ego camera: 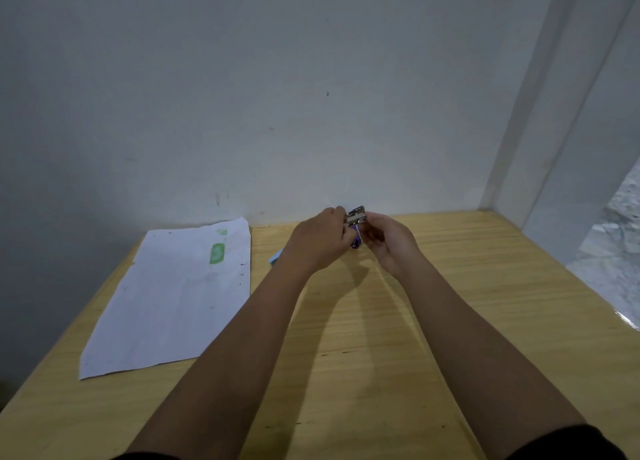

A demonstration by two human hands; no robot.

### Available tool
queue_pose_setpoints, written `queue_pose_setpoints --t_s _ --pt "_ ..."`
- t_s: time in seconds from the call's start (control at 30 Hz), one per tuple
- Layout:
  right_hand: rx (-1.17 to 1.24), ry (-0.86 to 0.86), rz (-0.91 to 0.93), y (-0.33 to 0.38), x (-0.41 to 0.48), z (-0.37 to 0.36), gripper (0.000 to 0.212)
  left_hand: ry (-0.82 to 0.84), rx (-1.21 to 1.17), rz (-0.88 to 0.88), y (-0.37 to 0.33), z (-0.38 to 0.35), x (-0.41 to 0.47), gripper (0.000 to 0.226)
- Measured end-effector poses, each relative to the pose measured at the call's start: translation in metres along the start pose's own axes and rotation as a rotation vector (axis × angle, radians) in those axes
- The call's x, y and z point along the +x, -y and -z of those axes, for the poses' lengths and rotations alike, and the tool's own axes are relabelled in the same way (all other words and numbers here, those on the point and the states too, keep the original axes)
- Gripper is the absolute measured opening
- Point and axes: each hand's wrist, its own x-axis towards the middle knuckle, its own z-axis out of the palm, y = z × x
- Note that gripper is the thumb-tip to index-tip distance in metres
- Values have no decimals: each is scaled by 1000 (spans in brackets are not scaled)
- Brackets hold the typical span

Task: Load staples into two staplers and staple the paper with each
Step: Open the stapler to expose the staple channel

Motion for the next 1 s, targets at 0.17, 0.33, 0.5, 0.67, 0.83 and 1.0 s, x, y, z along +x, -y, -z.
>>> queue_pose_setpoints --t_s 0.17,0.33,0.5,0.67,0.83,1.0 --pt "372 -95 -193 -5 -4 -8 19 -191 249 -224 -2 -7 -2 33" --pt "515 -148 -257 -9 -11 -3 36 -296 402 -345 0 -14 -6 32" --pt "585 -151 -273 -12 -14 -2 40 -317 418 -389 -2 -13 -6 33" --pt "579 -75 -226 -9 -14 -1 38 -297 -68 -86 -14 0 -6 26" --pt "156 -116 94 -1 -14 -6 14 -123 -539 214 -12 -4 -1 21" --pt "-514 -62 587 -2 -16 -7 20 -6 -836 394 -6 -2 6 15"
